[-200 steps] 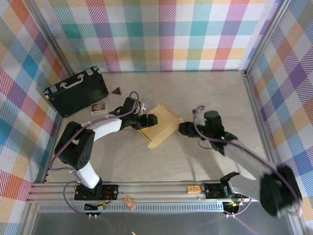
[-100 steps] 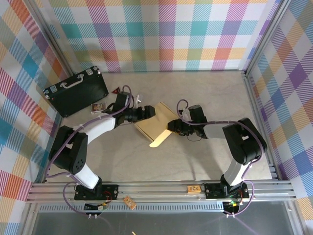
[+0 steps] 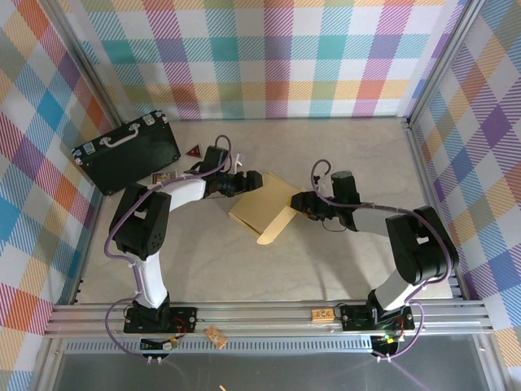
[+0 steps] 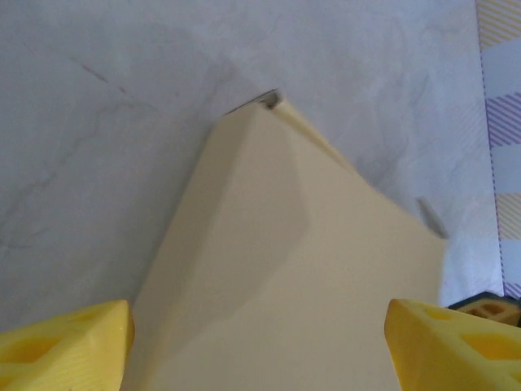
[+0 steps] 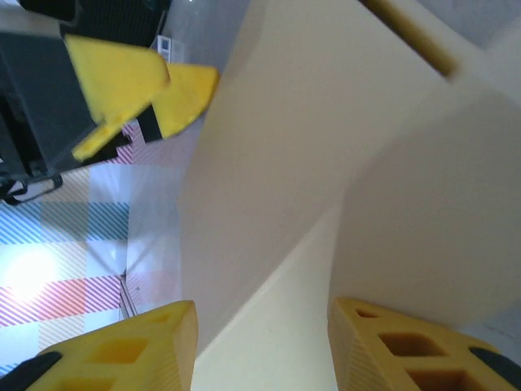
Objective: Fold the paper box
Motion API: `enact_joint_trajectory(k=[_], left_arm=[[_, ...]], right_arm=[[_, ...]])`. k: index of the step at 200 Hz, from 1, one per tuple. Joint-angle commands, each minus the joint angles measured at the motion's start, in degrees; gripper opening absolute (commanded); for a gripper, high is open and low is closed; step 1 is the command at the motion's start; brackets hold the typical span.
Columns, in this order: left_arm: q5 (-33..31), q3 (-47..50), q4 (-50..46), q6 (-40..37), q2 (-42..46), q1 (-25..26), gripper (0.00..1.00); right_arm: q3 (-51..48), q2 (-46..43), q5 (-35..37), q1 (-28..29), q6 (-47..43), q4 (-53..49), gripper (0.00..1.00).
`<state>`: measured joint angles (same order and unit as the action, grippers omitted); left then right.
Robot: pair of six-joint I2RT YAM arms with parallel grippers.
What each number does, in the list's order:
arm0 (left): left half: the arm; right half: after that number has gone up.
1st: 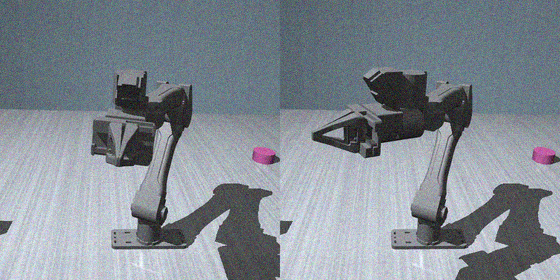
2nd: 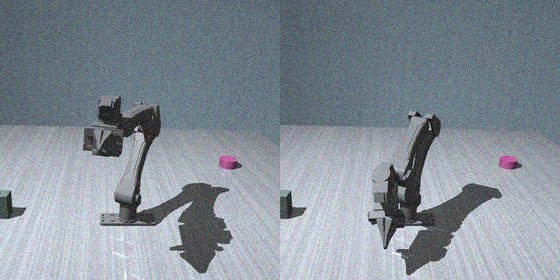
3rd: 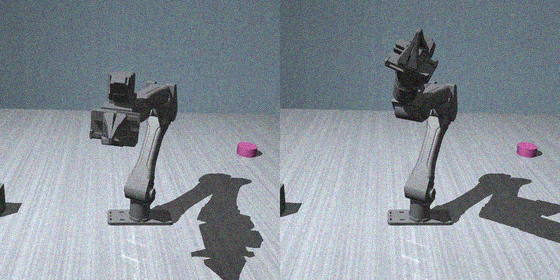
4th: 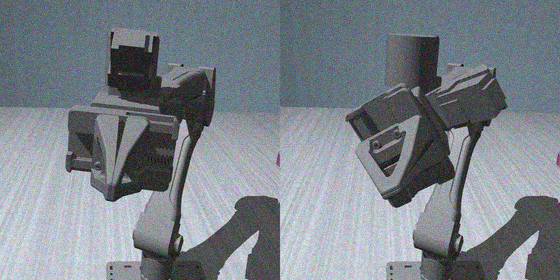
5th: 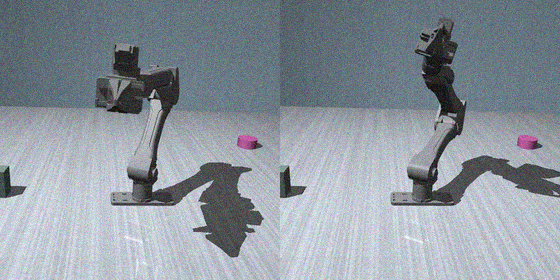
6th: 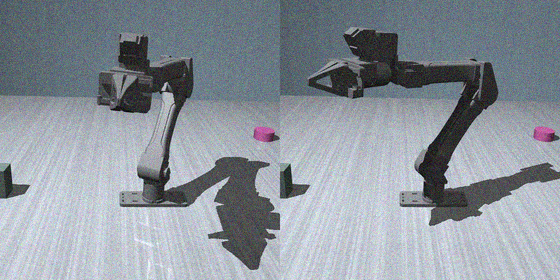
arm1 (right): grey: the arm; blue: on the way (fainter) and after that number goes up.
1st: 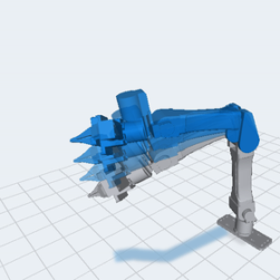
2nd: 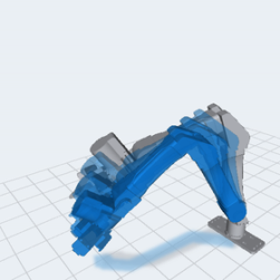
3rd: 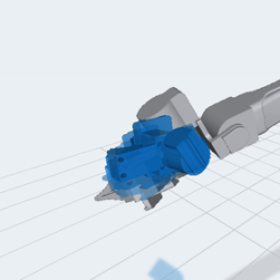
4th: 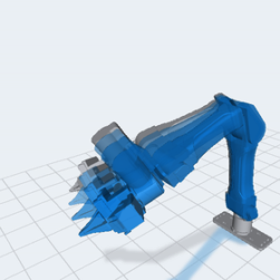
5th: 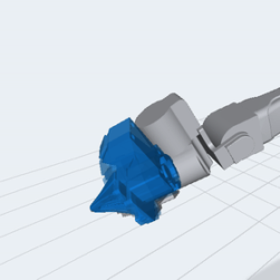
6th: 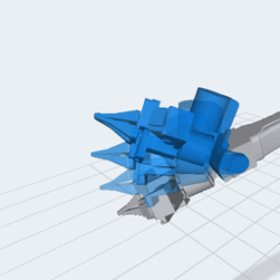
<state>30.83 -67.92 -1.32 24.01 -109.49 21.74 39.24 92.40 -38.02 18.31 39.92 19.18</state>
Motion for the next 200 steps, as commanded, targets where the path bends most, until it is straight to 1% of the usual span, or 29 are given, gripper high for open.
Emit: enact_joint_trajectory(k=[1,22,37,44,48,56,64,74,95,105,114,121,129,135,145,151,154,161,176,186,200], left_arm=[[0.55,1.94,-0.29,1.84,-2.16,0.68,0.80],[1.10,3.21,-0.12,2.45,-2.67,0.75,0.80],[0.92,3.75,-0.29,2.32,-2.43,0.84,0.80],[0.37,3.47,-1.35,1.66,-1.98,0.97,0.79],[-0.20,3.06,-2.45,0.94,-1.71,1.21,0.79],[-1.91,2.12,-4.85,-0.60,-0.94,1.85,0.79],[-4.21,0.99,-7.90,-2.04,-0.06,2.71,0.79],[-8.48,-0.22,-11.25,-3.96,1.41,4.05,0.79],[-17.52,-3.22,-19.58,-8.37,2.99,5.79,0.84],[-19.02,-4.78,-23.01,-10.06,2.06,5.71,0.85],[-17.84,-5.70,-24.76,-10.50,0.72,5.29,0.86],[-15.43,-5.84,-25.01,-10.42,-0.18,4.92,0.86],[-13.31,-5.98,-25.32,-10.13,-0.95,4.76,0.86],[-12.37,-5.79,-25.26,-9.75,-1.36,4.80,0.86],[-11.67,-5.54,-25.48,-9.41,-1.37,4.68,0.88],[-11.48,-5.26,-25.32,-9.09,-1.18,4.62,0.93],[-11.26,-5.09,-25.25,-8.96,-1.02,4.41,0.96],[-9.53,-4.43,-24.59,-8.33,-0.42,3.60,0.98],[-3.96,-1.31,-20.26,-4.92,1.58,1.19,1.00],[-1.17,1.17,-17.35,-2.83,3.00,-0.48,1.00],[0.69,4.12,-15.15,-1.04,4.60,-1.58,1.00]], right_arm=[[1.42,1.19,1.56,-1.45,0.69,-2.61,0.42],[-1.18,-0.47,6.21,-2.87,1.29,-3.09,0.45],[-1.71,-1.20,5.99,-3.19,1.74,-3.30,0.47],[-2.20,-1.85,6.09,-3.11,2.21,-3.74,0.52],[-2.98,-2.42,6.63,-3.10,2.88,-3.31,0.57],[-5.03,-3.33,7.71,-3.06,4.78,-2.00,0.64],[-6.15,-3.59,8.59,-2.89,5.72,-1.90,0.69],[-6.06,-2.67,8.04,-2.86,6.34,-1.93,0.72],[-5.33,2.28,4.86,-2.13,10.35,4.27,0.73],[-3.12,5.23,3.89,-1.09,10.87,4.81,0.70],[-1.25,8.19,3.95,-0.27,11.38,4.86,0.66],[-0.08,10.52,3.84,0.01,12.10,5.07,0.60],[0.94,12.59,4.29,0.18,12.63,4.62,0.48],[1.60,13.98,4.89,0.24,13.03,3.28,0.42],[2.17,15.04,5.63,0.40,12.41,0.37,0.40],[1.47,15.02,6.58,0.58,12.22,0.38,0.39],[1.00,14.88,6.99,0.59,12.08,0.37,0.37],[0.31,14.73,7.58,0.58,11.36,0.10,0.36],[-0.14,14.85,8.20,0.50,9.83,-0.63,0.35],[-0.04,15.31,7.92,0.50,9.39,-0.35,0.31],[0.56,16.45,7.00,0.51,9.46,0.86,0.25]])
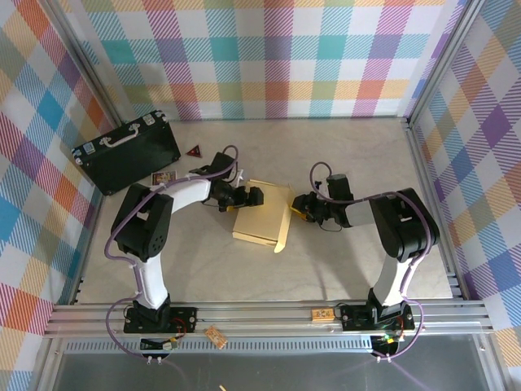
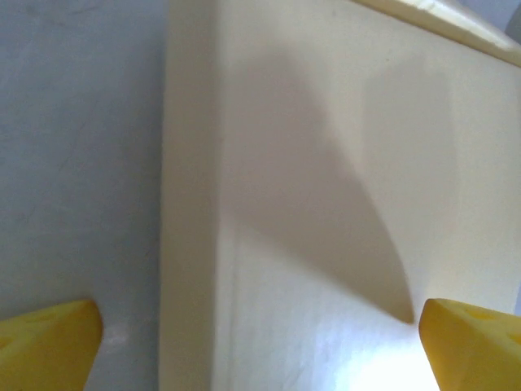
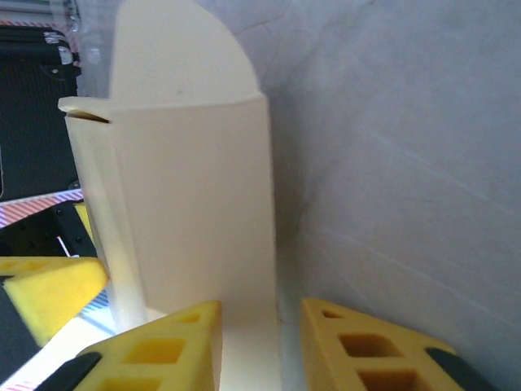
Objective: Fold the paper box
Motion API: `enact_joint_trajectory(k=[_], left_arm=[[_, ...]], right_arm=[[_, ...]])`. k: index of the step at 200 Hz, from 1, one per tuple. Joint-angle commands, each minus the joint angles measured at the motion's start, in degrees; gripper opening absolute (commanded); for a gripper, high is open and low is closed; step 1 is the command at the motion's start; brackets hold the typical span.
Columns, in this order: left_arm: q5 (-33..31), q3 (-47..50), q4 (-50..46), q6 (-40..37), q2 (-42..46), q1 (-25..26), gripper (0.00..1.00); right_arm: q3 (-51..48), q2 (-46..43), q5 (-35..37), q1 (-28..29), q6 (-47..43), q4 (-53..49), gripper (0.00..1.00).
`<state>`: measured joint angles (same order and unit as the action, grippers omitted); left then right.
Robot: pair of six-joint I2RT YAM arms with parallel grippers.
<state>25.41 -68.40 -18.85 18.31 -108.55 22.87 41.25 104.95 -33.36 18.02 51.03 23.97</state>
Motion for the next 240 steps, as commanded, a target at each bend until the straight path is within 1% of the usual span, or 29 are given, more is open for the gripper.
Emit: enact_joint_trajectory(k=[1,11,25,48,64,76,106,119,132,144,151,157,165,189,193,212,232,240], left_arm=[[6.26,4.86,3.36,4.78,3.72,-2.77,1.00],[7.52,7.49,7.54,7.02,4.61,-3.16,1.00],[9.37,10.22,11.78,10.50,4.59,-3.36,1.00],[13.66,14.34,22.08,17.69,2.88,-3.22,1.00],[15.28,17.10,28.45,22.19,2.32,-3.05,1.00],[15.35,18.34,30.54,24.53,2.20,-2.92,1.00],[14.41,19.46,28.79,24.62,5.54,-2.55,1.00],[12.98,18.72,22.30,22.14,8.14,-2.55,1.00],[7.54,18.04,13.73,17.73,11.69,-2.48,1.00],[-0.53,16.87,4.75,13.63,14.20,-2.48,1.00],[-3.06,16.50,0.45,12.52,14.70,-2.72,1.00],[-4.37,16.47,-1.31,11.72,14.92,-2.83,1.00],[-4.37,17.71,-0.64,11.74,15.08,-2.75,1.00],[-1.09,19.48,2.40,13.30,12.74,-2.61,1.00],[-0.58,19.78,4.74,13.80,12.21,-2.57,1.00],[4.14,19.58,8.87,16.39,8.87,-1.45,1.00],[4.23,18.62,10.05,17.50,7.22,0.97,1.00],[3.41,18.23,9.86,17.59,6.84,1.68,0.98]], right_arm=[[-1.40,4.01,2.34,0.79,-1.64,-3.88,0.25],[-0.86,4.52,2.17,1.09,-1.79,-3.90,0.22],[-0.04,4.77,2.48,1.45,-2.48,-4.70,0.22],[0.68,5.24,2.99,1.76,-3.50,-5.94,0.21],[0.97,5.92,3.26,1.79,-4.19,-6.73,0.21],[1.26,6.63,3.33,1.75,-4.64,-7.24,0.21],[2.20,6.53,5.34,2.18,-6.65,-10.42,0.18],[2.39,5.99,6.41,2.39,-7.33,-11.51,0.18],[2.36,5.50,6.78,2.43,-7.67,-11.88,0.18],[2.66,5.19,7.28,2.71,-8.32,-12.83,0.18],[2.96,5.11,7.49,2.72,-8.56,-13.34,0.18],[3.27,5.09,7.81,2.93,-8.79,-13.64,0.18],[3.61,5.26,7.84,3.14,-8.97,-13.94,0.18],[4.83,5.97,8.38,3.92,-9.32,-14.82,0.18],[4.96,6.12,8.49,4.09,-9.32,-15.05,0.18],[5.92,6.41,9.83,4.82,-10.23,-16.79,0.18],[6.64,6.33,11.25,5.33,-11.19,-18.50,0.18],[6.62,6.07,11.39,5.44,-11.21,-18.48,0.18]])
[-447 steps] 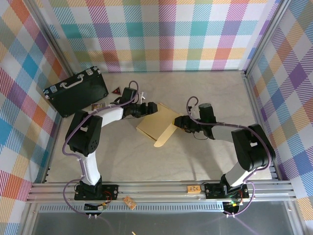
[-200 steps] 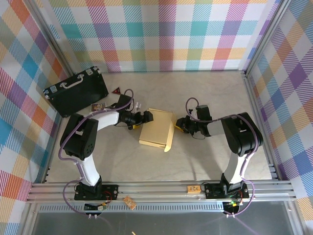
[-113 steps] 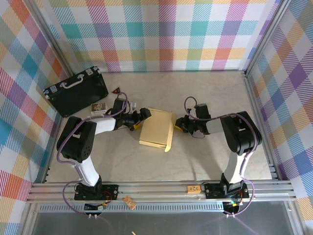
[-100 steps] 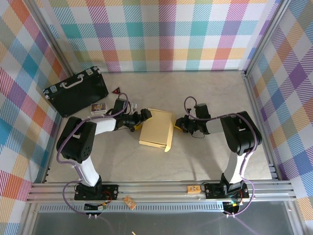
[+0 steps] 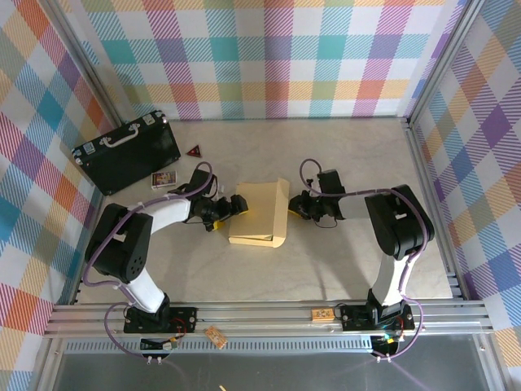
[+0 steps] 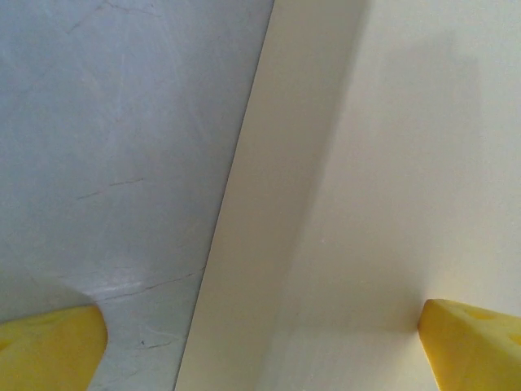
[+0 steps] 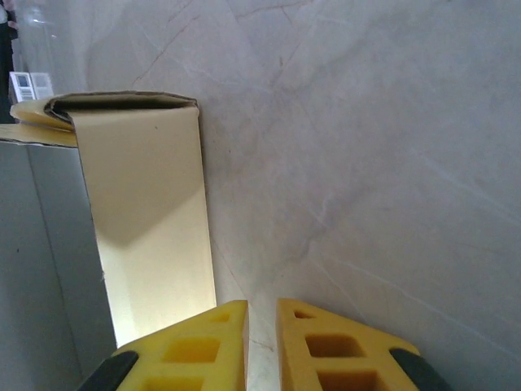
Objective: Fold the paper box
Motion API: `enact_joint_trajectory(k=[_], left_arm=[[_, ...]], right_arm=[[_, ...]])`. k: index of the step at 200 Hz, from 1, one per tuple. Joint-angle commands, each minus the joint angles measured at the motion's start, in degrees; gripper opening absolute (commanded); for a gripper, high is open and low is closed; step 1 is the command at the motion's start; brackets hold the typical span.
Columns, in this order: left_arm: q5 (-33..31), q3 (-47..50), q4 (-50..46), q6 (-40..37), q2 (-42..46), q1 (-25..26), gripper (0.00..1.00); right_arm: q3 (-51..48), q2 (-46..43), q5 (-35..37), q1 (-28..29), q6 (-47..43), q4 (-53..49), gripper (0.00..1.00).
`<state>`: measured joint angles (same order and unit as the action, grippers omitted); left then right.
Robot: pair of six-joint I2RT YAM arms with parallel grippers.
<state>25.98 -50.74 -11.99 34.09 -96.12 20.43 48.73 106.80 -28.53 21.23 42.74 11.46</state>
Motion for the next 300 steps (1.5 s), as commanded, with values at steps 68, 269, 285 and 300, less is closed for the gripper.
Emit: enact_joint_trajectory(k=[68,269,285,300], left_arm=[[-9.55,-2.21,-5.88,-2.01,-10.75,5.87,0.92],[9.37,4.85,19.88,10.21,-8.34,3.92,1.00],[11.37,4.87,22.34,11.59,-9.38,4.08,1.00],[12.94,4.55,25.20,13.54,-10.93,4.73,1.00]], right_arm=[[-13.44,-23.56,14.36,-6.72,-6.85,-13.48,0.52],[-13.24,8.42,-13.98,-4.14,8.34,21.97,0.00],[-12.99,8.49,-14.06,-4.18,7.53,21.02,0.00],[-12.78,8.51,-14.01,-4.19,7.12,20.56,0.00]])
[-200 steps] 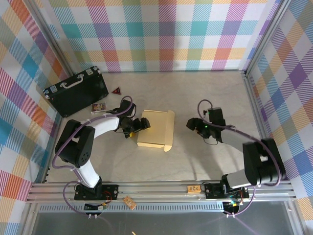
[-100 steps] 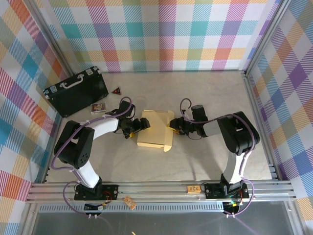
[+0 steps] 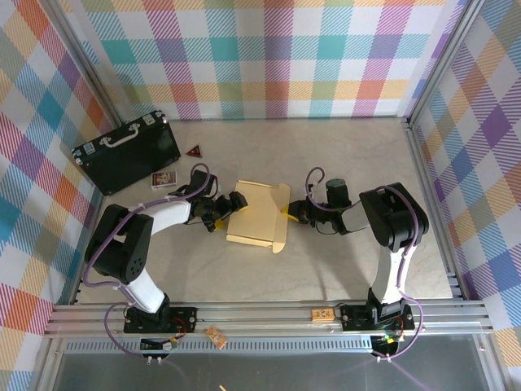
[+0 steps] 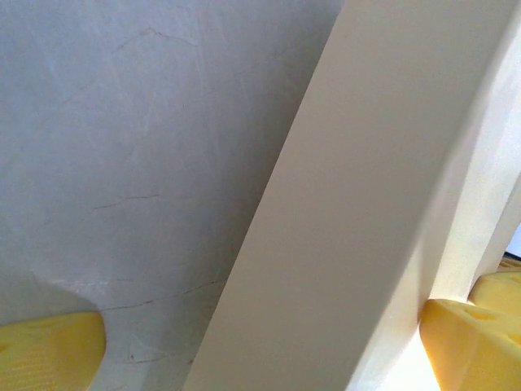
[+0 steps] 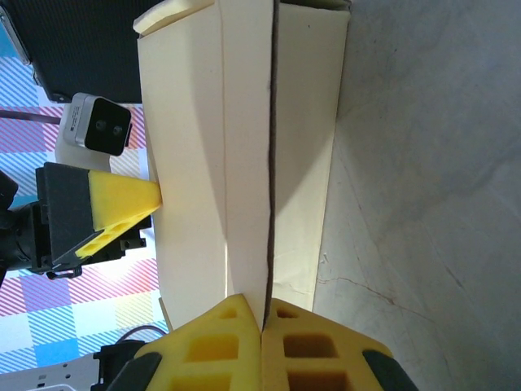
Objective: Fold the paper box
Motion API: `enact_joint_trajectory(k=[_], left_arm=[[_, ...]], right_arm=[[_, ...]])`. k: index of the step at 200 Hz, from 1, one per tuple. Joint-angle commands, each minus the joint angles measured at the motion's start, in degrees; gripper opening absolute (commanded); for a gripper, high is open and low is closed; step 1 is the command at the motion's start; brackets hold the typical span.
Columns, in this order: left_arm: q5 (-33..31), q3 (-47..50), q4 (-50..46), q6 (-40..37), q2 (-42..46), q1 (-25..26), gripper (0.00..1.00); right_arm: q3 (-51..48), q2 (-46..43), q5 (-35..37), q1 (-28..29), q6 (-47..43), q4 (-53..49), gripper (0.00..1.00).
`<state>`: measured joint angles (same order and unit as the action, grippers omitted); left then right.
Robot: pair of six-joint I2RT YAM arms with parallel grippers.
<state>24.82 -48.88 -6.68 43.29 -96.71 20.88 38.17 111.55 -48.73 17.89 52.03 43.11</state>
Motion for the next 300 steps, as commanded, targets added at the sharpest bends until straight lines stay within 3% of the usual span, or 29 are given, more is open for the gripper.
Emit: enact_joint_trajectory(k=[1,34,70,86,115,147,175,193,208,217,232,253,263,300], left_arm=[[14.15,2.67,20.01,4.43,-10.39,4.26,1.00],[14.97,2.93,26.74,9.91,-11.96,5.83,0.91],[16.22,5.14,37.50,18.44,-10.56,6.61,0.71],[15.68,4.99,36.01,18.83,-8.19,6.55,0.60],[13.07,3.38,27.85,15.74,-3.88,6.43,0.41],[10.99,1.97,24.10,16.29,0.57,5.24,0.36],[10.81,0.62,21.89,18.77,5.63,3.06,0.35],[10.54,-0.17,20.94,21.59,9.54,1.81,0.35],[10.08,-0.67,19.28,23.67,12.34,0.82,0.35],[9.79,-0.73,18.25,25.30,13.67,0.29,0.35],[9.22,0.38,18.74,29.14,15.51,-0.48,0.35],[8.55,0.86,18.14,31.98,17.70,-1.16,0.35],[8.40,0.33,16.73,31.95,18.26,-1.37,0.36],[9.37,-0.11,17.64,33.55,18.56,-1.81,0.37]], right_arm=[[-2.18,3.77,6.19,-0.84,-2.18,-11.15,0.00],[-1.81,4.50,5.83,-0.93,-2.37,-11.35,0.00],[-1.72,4.31,5.04,-0.97,-2.38,-10.65,0.05],[-1.40,3.17,4.40,-1.12,-2.84,-11.13,0.10],[-0.62,-2.50,4.25,-1.52,-5.27,-15.07,0.29],[2.31,-15.58,6.88,-3.38,-13.12,-30.52,0.52],[7.41,-35.43,19.87,-4.87,-27.48,-52.54,0.66],[7.06,-48.24,23.92,-3.97,-37.16,-52.45,0.75],[0.91,-58.65,23.59,1.34,-51.89,-42.21,0.99],[-4.52,-63.89,23.90,7.06,-65.65,-35.01,0.99],[-9.09,-66.58,22.35,13.29,-76.78,-28.04,0.99],[-7.77,-61.84,36.89,28.41,-98.40,-31.20,0.99],[-5.56,-57.15,44.27,33.38,-104.69,-31.56,0.99],[0.81,-42.85,54.93,37.83,-113.54,-27.10,0.98]])
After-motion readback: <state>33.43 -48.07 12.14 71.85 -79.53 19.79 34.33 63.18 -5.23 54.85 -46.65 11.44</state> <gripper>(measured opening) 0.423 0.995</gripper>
